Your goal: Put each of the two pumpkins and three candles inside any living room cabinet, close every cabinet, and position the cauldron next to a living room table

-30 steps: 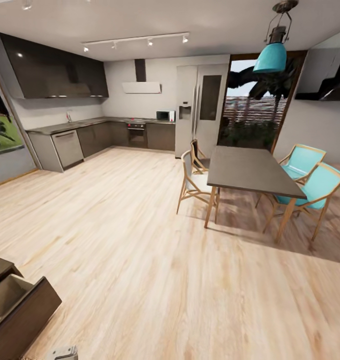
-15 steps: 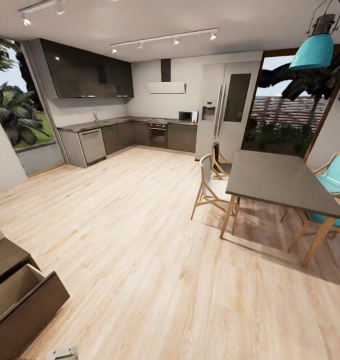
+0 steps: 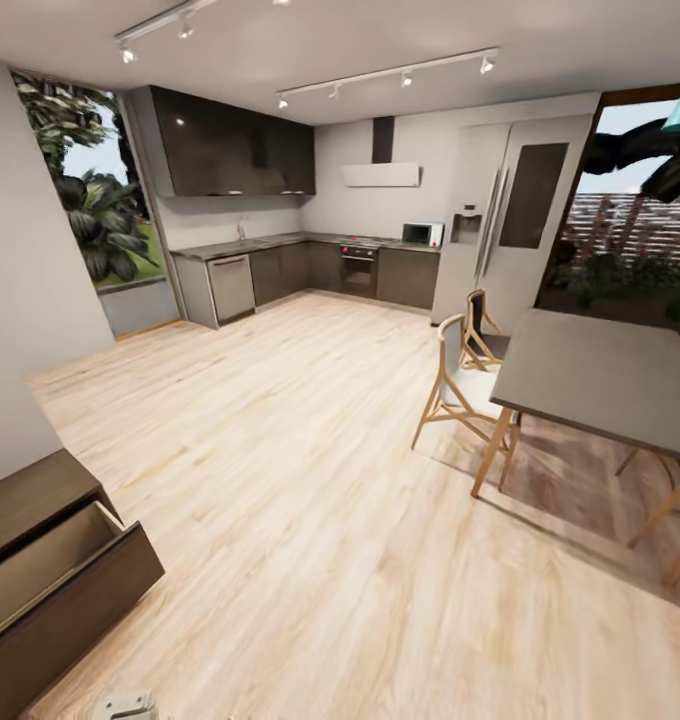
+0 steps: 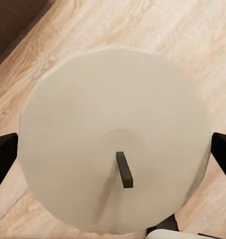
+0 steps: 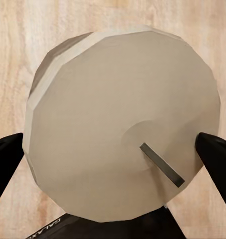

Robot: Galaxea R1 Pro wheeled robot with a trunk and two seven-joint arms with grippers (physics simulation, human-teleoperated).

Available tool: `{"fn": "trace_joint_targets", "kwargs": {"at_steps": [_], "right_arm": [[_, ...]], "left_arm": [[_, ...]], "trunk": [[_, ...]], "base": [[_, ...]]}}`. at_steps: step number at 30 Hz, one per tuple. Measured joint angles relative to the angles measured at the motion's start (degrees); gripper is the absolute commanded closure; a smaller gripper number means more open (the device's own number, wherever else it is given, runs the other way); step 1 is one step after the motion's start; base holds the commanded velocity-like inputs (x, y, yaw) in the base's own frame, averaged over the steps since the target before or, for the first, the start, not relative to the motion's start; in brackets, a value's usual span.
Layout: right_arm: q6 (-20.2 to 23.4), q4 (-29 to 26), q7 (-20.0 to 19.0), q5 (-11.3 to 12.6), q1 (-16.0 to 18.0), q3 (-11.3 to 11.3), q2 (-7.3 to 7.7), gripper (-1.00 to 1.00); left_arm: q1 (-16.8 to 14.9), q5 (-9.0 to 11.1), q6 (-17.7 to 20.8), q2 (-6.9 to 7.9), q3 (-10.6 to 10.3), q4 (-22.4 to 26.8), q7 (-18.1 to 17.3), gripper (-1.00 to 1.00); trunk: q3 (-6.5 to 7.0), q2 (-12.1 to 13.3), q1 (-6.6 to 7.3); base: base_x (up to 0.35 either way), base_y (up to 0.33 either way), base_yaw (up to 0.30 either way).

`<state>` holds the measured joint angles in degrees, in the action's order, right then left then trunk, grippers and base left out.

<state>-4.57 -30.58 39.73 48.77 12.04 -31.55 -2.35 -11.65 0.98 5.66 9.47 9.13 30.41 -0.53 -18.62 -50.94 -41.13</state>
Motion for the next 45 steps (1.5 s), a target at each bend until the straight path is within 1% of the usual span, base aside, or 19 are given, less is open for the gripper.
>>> {"fn": "trace_joint_targets", "kwargs": {"at_steps": [20, 22, 24, 25, 26, 28, 29, 31, 32, 33, 34, 35, 36, 37, 39, 41, 43, 44, 45], "right_arm": [[0.64, -0.47, 0.62, -0.62, 0.0, -0.13, 0.0, 1.0], [2.69, -2.0, 0.72, -0.58, 0.0, -0.45, -0.11, 1.0], [7.37, -5.29, 1.07, -0.62, 0.01, -0.68, -1.0, 1.0], [10.34, -7.71, 1.96, -0.78, 0.01, -0.73, -1.52, 1.0], [15.13, -11.78, 5.01, -1.22, 0.05, -0.72, -2.21, 1.0], [22.56, -19.21, 11.88, -2.79, 0.36, -0.75, -3.49, 1.0], [26.37, -22.58, 14.97, -2.85, 0.62, -0.74, -4.24, 1.0], [34.0, -29.28, 19.68, -3.25, 1.45, -0.71, -5.86, 1.0], [39.06, -32.69, 21.52, -3.05, 2.18, -0.58, -7.11, 1.0], [41.89, -35.32, 22.33, -3.5, 2.97, -0.49, -7.64, 1.0], [44.94, -36.69, 22.94, -3.18, 4.69, -0.4, -7.64, 1.0], [47.09, -37.48, 23.28, -3.17, 6.78, -0.33, -7.64, 1.0], [48.35, -37.65, 23.43, -3.24, 8.0, -0.29, -7.64, 1.0], [49.06, -37.77, 23.48, -2.81, 8.86, -0.29, -7.64, 1.0], [51.19, -38.14, 23.58, -2.75, 9.84, -0.28, -7.64, 1.0], [54.5, -38.47, 23.63, -2.81, 10.31, -0.27, -7.64, 1.0], [56.09, -38.6, 23.64, -2.96, 10.49, -0.21, -7.64, 1.0], [56.51, -38.6, 23.64, -2.99, 10.63, -0.12, -7.64, 1.0], [56.82, -38.51, 23.65, -3.04, 11.04, 0.03, -7.64, 1.0]], "left_arm": [[0.03, 0.05, 0.15, 0.08, 0.06, -0.02, -0.31, 1.0], [0.02, 0.07, 0.51, 0.21, 0.33, -0.03, -0.6, 1.0], [0.0, 0.27, 1.26, 0.3, 0.57, 0.29, -0.73, 1.0], [-0.02, 0.39, 2.51, 0.32, 0.68, 0.78, -0.77, 1.0], [-0.04, 0.53, 6.03, 0.36, 0.78, 2.97, -0.82, 1.0], [-0.06, 0.87, 14.37, 0.42, 0.85, 9.58, -1.32, 1.0], [-0.06, 1.08, 18.68, 0.43, 0.87, 13.02, -2.28, 1.0], [-0.06, 1.36, 26.81, 0.44, 0.94, 19.98, -5.92, 1.0], [-0.04, 1.31, 32.11, 0.48, 1.01, 24.59, -8.88, 1.0], [-0.06, 1.47, 35.27, 0.49, 1.05, 27.62, -10.38, 1.0], [-0.03, 0.6, 39.35, 0.48, 1.1, 31.58, -11.64, 1.0], [-0.06, 0.93, 42.99, 0.43, 1.11, 36.27, -12.41, 1.0], [-0.05, 1.33, 45.27, 0.42, 1.09, 38.29, -12.72, 1.0], [-0.06, 0.49, 47.07, 0.44, 1.1, 40.3, -12.89, 1.0], [-0.05, 0.83, 49.51, 0.45, 1.07, 43.23, -13.12, 1.0], [-0.04, 0.49, 50.33, 0.48, 1.25, 44.57, -13.16, 1.0], [-0.03, 0.19, 50.6, 0.65, 2.14, 44.98, -13.03, 1.0], [-0.02, -0.06, 50.67, 1.01, 2.88, 45.08, -12.96, 1.0], [-0.02, -0.02, 50.77, 1.87, 4.0, 45.17, -12.89, 1.0]], "trunk": [[-0.02, 0.0, 0.0], [-0.08, 0.0, 0.0], [-0.15, 0.0, 0.0], [-0.19, 0.0, 0.0], [-0.23, 0.0, 0.0], [-0.32, 0.0, 0.0], [-0.38, 0.0, 0.0], [-0.49, 0.0, 0.0], [-0.56, 0.01, 0.0], [-0.61, -0.01, 0.0], [-0.69, 0.01, 0.0], [-0.74, 0.0, 0.0], [-0.81, 0.0, 0.0], [-0.87, 0.0, 0.0], [-1.01, 0.0, 0.0], [-1.14, 0.0, 0.0], [-1.27, 0.0, 0.0], [-1.34, 0.0, 0.0], [-1.4, 0.0, 0.0]], "base": [[0.0, -0.001, 0.292], [0.0, 0.0, 0.276], [0.0, 0.0, 0.271], [0.0, 0.0, 0.263], [0.0, 0.0, 0.256], [0.0, 0.0, 0.247], [0.0, 0.0, 0.241], [0.0, 0.0, 0.235], [0.0, 0.0, 0.23], [0.0, 0.0, 0.228], [0.0, 0.0, 0.227], [0.0, 0.0, 0.226], [0.0, 0.0, 0.226], [0.0, 0.0, 0.225], [0.0, 0.0, 0.224], [0.0, 0.0, 0.221], [0.0, 0.0, 0.217], [0.0, 0.0, 0.213], [0.0, 0.0, 0.212]]}}
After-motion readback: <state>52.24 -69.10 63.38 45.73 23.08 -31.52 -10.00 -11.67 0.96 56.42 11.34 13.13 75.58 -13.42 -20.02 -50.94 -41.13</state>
